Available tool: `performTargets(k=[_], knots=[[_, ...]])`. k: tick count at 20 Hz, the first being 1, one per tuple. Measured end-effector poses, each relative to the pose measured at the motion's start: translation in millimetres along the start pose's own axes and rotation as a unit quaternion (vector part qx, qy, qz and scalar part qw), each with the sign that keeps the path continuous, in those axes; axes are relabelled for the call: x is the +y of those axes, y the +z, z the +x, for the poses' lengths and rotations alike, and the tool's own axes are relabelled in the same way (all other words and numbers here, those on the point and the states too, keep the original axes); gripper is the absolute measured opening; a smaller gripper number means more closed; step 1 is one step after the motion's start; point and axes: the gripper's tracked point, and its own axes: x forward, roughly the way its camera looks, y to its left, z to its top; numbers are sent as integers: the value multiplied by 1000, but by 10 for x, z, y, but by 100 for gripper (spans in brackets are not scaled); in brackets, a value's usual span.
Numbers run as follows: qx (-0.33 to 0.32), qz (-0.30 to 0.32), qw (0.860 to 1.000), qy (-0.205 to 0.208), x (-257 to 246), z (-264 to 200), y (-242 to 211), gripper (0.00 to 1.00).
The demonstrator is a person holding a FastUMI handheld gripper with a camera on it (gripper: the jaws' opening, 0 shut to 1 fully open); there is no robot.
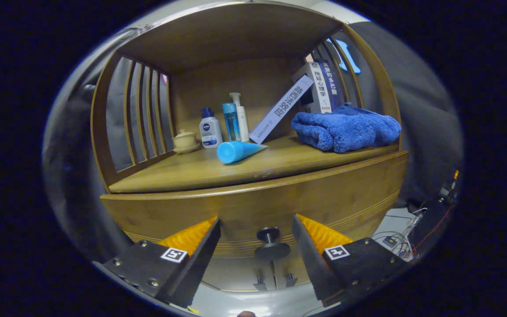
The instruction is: Pull open the drawer, take out the items inside it, and place them on the countertop above the cabinet.
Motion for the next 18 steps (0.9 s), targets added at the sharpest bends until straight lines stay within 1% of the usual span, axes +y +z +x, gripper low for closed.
performTargets(k=[4,9,12,15,18], knots=[[0,0,1000,4,25,61,25,97],[0,-7,1000,21,49,102,47,99],[5,-27,999,25,56,102,49,100],[-9,-35,998,48,206,22,135,100],[-32,-35,998,51,237,-172,288,100]])
